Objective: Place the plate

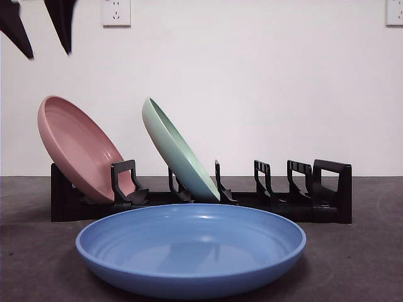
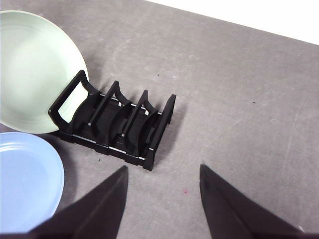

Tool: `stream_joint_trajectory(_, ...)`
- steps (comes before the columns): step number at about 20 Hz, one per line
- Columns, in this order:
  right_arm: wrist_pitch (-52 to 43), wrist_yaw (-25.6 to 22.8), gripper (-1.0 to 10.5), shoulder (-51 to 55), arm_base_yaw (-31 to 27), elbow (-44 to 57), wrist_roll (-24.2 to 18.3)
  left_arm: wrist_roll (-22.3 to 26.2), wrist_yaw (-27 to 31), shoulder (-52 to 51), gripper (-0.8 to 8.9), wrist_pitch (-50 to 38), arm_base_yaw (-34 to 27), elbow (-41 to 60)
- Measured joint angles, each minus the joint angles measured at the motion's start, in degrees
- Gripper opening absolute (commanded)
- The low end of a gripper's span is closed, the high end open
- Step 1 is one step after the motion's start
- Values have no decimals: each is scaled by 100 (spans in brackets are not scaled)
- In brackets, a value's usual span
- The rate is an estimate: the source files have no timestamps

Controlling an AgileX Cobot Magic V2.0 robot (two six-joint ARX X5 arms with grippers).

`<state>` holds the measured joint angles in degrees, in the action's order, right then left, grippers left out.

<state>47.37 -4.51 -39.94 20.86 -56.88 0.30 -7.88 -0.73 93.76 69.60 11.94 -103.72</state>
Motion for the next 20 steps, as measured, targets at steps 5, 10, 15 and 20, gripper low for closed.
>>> stream_joint_trajectory(5, 2, 0, 223, -9, 0, 0, 2, 44, 92, 713, 310, -22, 72, -24)
stream_joint_trajectory(10, 94, 0, 223, -9, 0, 0, 4, 50, 382, 960, 307, -186, 70, -26)
stream_joint_trajectory(15, 175, 0, 223, -9, 0, 0, 9, 85, 389, 1056, 150, -177, 70, -26)
stream_joint_trajectory(20, 264, 0, 223, -11, 0, 0, 13, 85, 407, 1056, 42, -166, 70, -26)
